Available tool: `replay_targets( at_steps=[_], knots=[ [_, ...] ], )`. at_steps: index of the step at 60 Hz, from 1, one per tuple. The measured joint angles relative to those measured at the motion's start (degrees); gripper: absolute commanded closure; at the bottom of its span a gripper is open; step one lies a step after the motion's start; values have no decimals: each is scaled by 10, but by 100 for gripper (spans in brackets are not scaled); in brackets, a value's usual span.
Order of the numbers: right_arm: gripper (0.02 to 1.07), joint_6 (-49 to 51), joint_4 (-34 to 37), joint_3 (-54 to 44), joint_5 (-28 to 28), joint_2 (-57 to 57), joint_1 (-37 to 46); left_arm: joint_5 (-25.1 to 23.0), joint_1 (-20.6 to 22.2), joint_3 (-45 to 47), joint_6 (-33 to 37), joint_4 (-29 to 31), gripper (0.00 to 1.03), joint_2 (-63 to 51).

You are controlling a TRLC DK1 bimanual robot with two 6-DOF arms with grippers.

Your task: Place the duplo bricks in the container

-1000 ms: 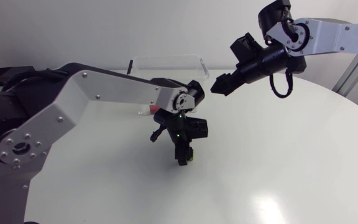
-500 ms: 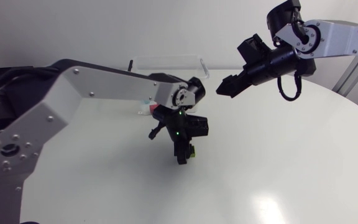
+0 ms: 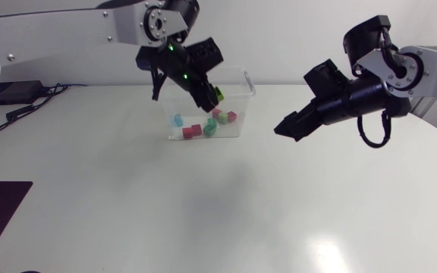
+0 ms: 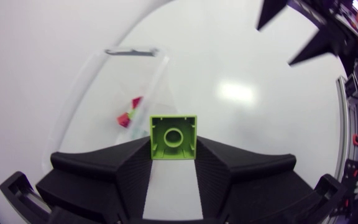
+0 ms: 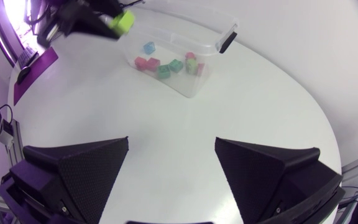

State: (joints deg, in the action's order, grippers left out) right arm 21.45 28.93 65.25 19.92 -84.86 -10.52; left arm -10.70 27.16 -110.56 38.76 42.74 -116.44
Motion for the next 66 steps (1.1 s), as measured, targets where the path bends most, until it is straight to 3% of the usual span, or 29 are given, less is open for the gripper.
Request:
replay_targets(
  at_steps=[10,21,27,31,34,36,50,66],
  knots=[
    [6,0,-11,-66,0,39,0,3,-33,-70,-63,-73,90,-27],
    [6,0,-19,-111,0,66,-3,56,-47,-127,-103,-105,86,-88],
    [6,0,-21,-125,0,75,-3,83,-54,-155,-117,-105,60,-134],
    [6,0,-22,-129,-2,79,-3,94,-58,-162,-124,-103,27,-156],
    [6,0,-22,-131,-2,83,-3,100,-62,-162,-134,-95,8,-166],
    [6,-1,-22,-133,-2,88,-3,106,-64,-162,-138,-88,4,-170],
    [6,-8,-22,-136,-17,117,-3,142,-73,-150,-167,-66,4,-151],
    [6,-21,-22,-137,-63,179,7,187,-78,-10,-188,-120,4,2]
  ],
)
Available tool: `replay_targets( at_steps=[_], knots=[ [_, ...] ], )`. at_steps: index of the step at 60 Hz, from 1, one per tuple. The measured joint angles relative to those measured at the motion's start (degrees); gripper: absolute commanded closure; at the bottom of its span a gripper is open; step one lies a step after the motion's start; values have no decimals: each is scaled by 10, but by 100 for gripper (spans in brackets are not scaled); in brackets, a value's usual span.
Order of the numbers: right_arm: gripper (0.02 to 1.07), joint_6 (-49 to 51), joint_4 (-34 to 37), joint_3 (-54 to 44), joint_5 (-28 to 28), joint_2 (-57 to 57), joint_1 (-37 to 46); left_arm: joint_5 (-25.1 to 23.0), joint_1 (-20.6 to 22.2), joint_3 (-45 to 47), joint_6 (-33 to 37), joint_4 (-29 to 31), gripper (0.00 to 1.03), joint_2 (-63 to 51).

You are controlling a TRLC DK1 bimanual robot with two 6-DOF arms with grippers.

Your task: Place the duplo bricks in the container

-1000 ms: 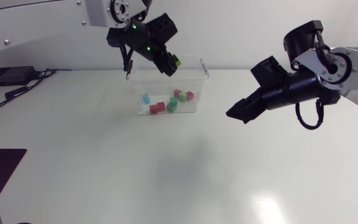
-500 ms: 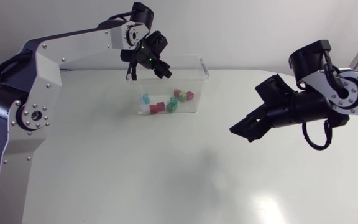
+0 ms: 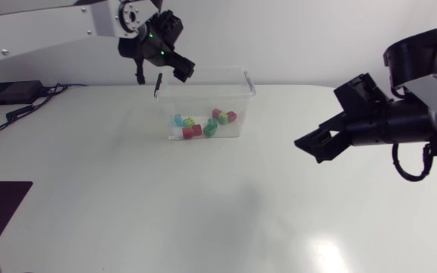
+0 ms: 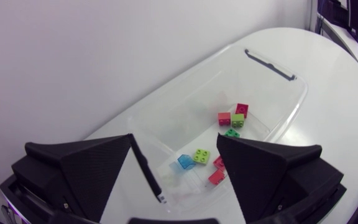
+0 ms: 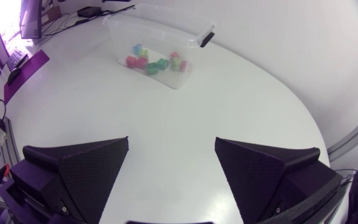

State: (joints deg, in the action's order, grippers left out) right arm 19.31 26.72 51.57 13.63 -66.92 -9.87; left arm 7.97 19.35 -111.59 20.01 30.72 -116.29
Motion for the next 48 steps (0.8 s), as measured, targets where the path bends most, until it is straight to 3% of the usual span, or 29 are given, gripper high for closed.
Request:
replay_targets(
  at_steps=[14,22,33,41,48],
  knots=[
    [6,-2,-4,-30,-45,68,26,30,-23,151,-23,-81,4,139],
    [6,-10,-23,-53,-52,110,50,52,-32,215,-22,-93,4,193],
    [6,-12,-28,-83,-64,159,72,75,-39,294,17,-141,4,269],
    [6,-12,-28,-96,-78,188,93,120,-39,363,28,-215,4,332],
    [6,-12,-28,-109,-104,212,104,125,-43,407,27,-232,4,376]
  ],
)
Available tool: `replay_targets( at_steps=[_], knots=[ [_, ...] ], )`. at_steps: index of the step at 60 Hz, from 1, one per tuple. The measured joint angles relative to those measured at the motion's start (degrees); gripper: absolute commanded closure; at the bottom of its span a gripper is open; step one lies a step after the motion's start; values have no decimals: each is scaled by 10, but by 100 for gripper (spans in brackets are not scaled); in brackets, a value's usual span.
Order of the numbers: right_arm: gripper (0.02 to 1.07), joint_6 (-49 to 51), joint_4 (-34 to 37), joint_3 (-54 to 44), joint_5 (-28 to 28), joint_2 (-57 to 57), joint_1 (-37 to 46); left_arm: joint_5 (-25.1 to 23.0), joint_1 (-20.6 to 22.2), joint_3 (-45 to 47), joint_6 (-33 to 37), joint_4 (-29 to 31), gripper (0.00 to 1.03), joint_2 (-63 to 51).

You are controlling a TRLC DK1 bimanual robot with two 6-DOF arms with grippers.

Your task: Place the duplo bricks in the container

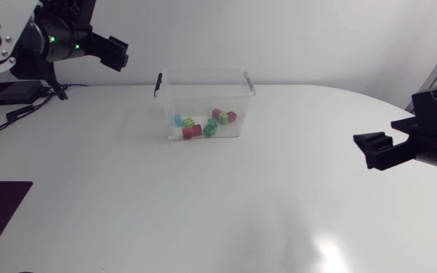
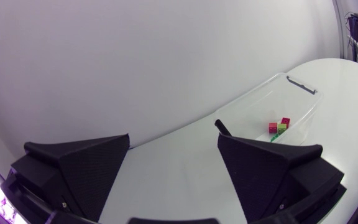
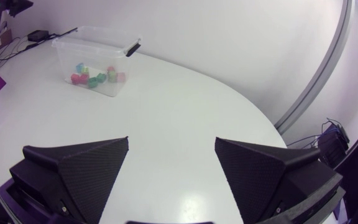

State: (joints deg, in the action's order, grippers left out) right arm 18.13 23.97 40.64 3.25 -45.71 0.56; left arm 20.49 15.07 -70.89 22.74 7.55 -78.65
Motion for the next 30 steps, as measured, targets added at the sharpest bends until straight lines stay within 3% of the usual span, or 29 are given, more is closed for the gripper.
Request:
replay_targets(
  at_steps=[14,30],
  knots=[
    [6,1,0,-31,-22,76,15,-10,-11,78,0,-6,4,79],
    [6,12,2,-42,-27,131,18,-61,-11,119,-8,-6,4,176]
  ],
)
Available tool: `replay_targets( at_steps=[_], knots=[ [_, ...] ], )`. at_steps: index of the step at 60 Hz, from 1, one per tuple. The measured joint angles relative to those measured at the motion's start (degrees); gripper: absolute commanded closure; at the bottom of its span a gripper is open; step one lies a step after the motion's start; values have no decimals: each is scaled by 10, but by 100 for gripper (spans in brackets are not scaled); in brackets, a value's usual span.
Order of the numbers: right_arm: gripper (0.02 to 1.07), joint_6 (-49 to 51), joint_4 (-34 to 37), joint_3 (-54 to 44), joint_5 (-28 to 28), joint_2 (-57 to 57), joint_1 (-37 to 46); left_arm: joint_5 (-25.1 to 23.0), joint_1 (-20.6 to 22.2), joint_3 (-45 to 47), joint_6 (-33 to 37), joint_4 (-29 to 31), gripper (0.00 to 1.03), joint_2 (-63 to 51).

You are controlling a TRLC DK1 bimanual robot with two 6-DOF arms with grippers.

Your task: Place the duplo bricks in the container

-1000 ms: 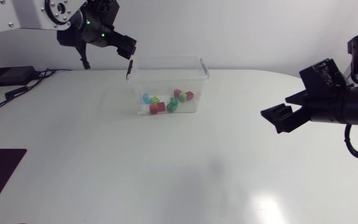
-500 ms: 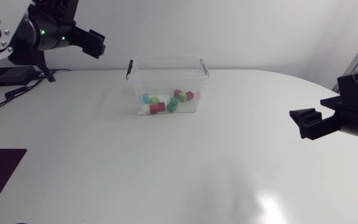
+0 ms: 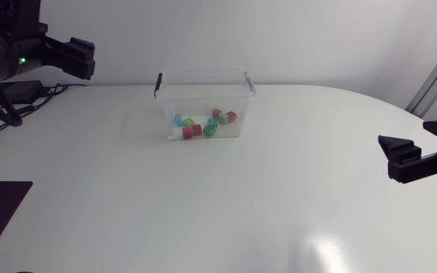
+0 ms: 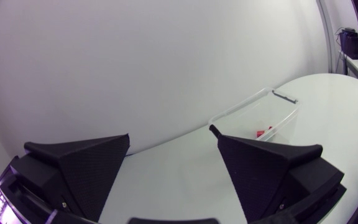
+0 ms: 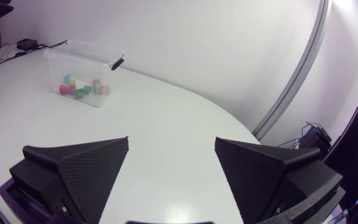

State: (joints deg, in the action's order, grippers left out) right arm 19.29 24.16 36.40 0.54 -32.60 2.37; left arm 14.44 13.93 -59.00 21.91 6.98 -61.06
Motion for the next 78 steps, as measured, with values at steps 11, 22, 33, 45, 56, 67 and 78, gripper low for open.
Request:
replay_targets(
  at_steps=[11,22,33,45,56,67,78],
  knots=[
    [6,0,0,-19,0,49,0,-12,8,47,-18,18,4,65],
    [7,0,6,-39,-7,88,0,-2,4,103,-84,3,4,145],
    [7,-1,9,-54,-14,123,0,20,4,125,-97,0,4,219],
    [7,-12,-6,-98,-26,205,-3,24,10,145,-99,26,4,275],
    [7,-13,-4,-115,-28,232,-4,25,31,160,-104,52,4,321],
    [7,-13,-4,-132,-28,254,-4,28,52,215,-119,36,4,389],
    [7,-13,-5,-141,-30,268,-4,30,49,261,-119,2,4,460]
  ],
)
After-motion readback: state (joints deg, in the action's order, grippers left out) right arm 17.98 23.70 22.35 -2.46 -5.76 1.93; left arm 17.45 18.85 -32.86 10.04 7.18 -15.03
